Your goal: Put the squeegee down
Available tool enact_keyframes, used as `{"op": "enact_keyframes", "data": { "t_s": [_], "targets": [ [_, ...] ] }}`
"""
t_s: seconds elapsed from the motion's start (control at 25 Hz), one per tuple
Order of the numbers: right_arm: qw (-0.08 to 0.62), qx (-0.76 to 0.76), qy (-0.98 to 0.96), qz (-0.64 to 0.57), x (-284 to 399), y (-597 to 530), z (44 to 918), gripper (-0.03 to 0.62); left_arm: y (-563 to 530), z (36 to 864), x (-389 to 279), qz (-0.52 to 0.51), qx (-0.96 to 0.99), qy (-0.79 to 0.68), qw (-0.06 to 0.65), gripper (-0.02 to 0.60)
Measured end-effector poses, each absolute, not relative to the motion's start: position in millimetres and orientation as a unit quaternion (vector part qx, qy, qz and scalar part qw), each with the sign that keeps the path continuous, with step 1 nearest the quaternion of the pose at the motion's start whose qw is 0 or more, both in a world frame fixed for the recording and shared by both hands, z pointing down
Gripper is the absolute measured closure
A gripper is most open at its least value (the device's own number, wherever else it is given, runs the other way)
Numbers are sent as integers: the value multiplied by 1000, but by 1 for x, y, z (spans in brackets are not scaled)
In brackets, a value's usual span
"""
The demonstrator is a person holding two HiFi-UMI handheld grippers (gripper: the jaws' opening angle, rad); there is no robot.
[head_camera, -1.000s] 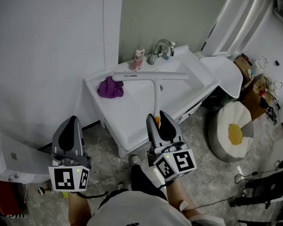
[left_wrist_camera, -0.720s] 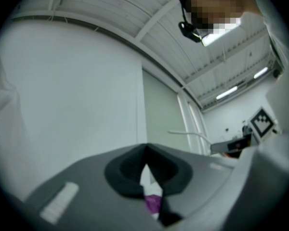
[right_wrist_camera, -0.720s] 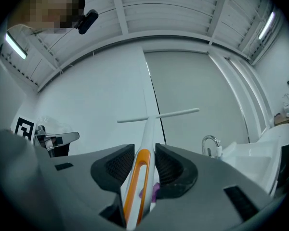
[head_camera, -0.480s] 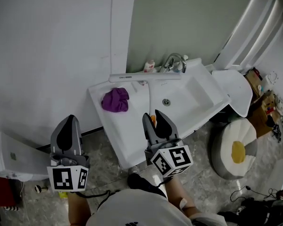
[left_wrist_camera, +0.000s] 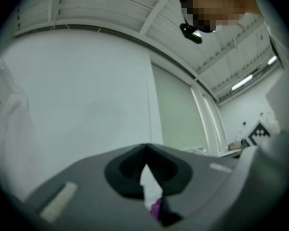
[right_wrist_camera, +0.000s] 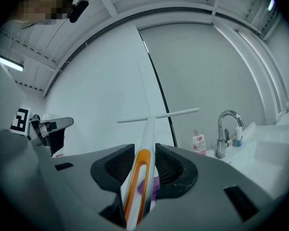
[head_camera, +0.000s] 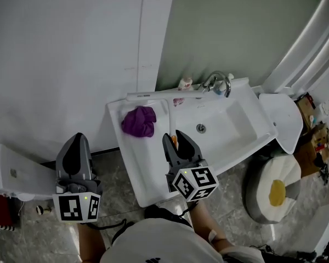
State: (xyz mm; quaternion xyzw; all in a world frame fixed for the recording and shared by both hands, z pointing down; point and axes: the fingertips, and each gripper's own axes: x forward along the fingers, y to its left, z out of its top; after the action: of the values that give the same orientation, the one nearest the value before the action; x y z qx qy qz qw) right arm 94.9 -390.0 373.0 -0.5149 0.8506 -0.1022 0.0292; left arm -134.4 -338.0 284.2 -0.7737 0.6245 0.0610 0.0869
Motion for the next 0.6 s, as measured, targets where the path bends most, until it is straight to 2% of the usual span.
{"op": "enact_keyframes", "data": {
  "t_s": [0.6],
  "targets": [
    [-58,-469,862,-184,76,-453,467,462,-356,304,-151,37,-728,682,66,574]
  ]
}}
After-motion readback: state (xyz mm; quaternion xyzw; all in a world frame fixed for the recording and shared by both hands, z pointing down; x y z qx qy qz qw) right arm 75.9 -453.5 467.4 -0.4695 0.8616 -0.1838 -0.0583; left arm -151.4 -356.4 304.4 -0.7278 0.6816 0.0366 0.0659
